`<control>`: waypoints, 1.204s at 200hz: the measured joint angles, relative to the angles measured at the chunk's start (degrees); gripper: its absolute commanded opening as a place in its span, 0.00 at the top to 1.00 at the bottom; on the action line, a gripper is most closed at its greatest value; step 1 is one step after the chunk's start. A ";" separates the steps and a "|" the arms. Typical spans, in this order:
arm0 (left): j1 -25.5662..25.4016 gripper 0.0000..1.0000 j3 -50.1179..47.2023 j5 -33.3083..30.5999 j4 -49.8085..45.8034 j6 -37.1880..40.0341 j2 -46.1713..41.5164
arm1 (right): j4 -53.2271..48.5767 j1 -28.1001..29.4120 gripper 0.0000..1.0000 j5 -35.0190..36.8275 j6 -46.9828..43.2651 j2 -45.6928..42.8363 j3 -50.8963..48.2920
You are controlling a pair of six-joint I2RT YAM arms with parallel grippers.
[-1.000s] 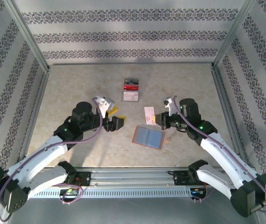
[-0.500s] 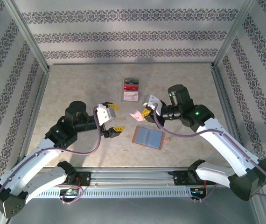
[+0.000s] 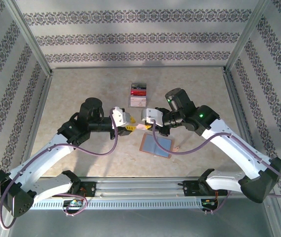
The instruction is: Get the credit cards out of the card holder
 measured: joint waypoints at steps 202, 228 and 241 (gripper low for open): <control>0.00 0.63 -2.73 0.46 4.81 -1.25 -1.81 | 2.19 -0.13 1.00 -4.11 0.20 2.62 0.66; 0.00 0.42 -4.57 -0.46 5.99 -2.80 -3.74 | 1.60 -0.15 1.00 -3.98 0.22 2.62 1.11; 0.00 0.28 -6.14 -1.44 7.13 -3.69 -5.46 | 0.94 -0.44 1.00 -3.87 0.24 2.62 1.51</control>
